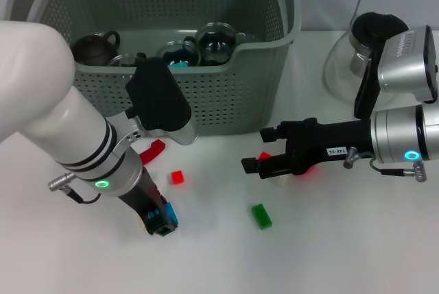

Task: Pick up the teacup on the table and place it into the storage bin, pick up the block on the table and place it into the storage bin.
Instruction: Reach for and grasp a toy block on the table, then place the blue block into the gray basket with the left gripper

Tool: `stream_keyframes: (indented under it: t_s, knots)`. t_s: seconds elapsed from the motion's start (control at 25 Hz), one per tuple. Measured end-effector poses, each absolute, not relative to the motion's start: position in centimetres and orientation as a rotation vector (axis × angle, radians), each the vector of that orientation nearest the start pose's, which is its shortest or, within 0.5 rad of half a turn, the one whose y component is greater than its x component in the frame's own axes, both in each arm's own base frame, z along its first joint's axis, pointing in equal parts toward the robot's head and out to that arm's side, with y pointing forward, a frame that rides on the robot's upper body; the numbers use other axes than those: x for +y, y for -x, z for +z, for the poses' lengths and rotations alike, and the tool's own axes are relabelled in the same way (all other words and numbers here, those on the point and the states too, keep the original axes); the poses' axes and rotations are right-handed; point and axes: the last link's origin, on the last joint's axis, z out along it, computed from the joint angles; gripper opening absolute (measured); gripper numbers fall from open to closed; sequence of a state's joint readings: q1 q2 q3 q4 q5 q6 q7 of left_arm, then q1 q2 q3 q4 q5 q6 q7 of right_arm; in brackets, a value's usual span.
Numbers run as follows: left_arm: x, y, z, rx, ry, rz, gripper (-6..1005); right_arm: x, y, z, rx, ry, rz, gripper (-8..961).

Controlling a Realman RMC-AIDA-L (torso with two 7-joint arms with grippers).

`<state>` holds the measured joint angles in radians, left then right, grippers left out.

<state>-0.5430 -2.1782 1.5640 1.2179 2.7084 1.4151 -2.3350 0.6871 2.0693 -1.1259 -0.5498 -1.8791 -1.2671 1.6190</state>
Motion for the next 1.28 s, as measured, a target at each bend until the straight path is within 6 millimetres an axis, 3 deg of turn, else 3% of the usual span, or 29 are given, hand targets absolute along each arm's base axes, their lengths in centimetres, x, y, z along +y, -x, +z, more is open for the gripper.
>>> stream_keyframes:
  t_s: [0.28,0.6,0.64,0.68,0.8,0.92,1.0,1.12,1.28]
  knots:
    - [32.7,20.3,-6.7,-0.594,2.747,0.720,397,36.3,-21.5,-6.2,0.747,2.872,0.430,925]
    - [32.3,17.7,-4.7,-0.685,2.787,0.547,396,36.4,-21.5,-6.2,0.745,2.871,0.430,925]
    - [32.1,16.4,-3.2,-0.726,2.839,0.409,396,36.4,-21.5,-6.2,0.743,2.872,0.430,925]
    - [32.1,16.4,-3.2,-0.726,2.839,0.409,396,36.4,-21.5,-6.2,0.742,2.873,0.430,925]
    - [31.9,14.5,0.2,-0.730,2.928,0.121,396,36.4,-21.5,-6.1,0.739,2.875,0.428,925]
    - [32.1,12.4,5.0,-0.662,2.942,-0.235,396,36.3,-21.5,-6.1,0.737,2.878,0.428,925]
    - [32.7,11.6,7.7,-0.617,2.890,-0.384,396,36.3,-21.6,-6.1,0.737,2.879,0.428,925]
    - [34.8,10.9,10.6,-0.567,2.757,-0.522,397,36.3,-21.6,-6.1,0.737,2.881,0.427,925]
    - [39.2,11.5,11.0,-0.645,2.601,-0.555,397,36.2,-21.6,-6.2,0.734,2.884,0.425,925]
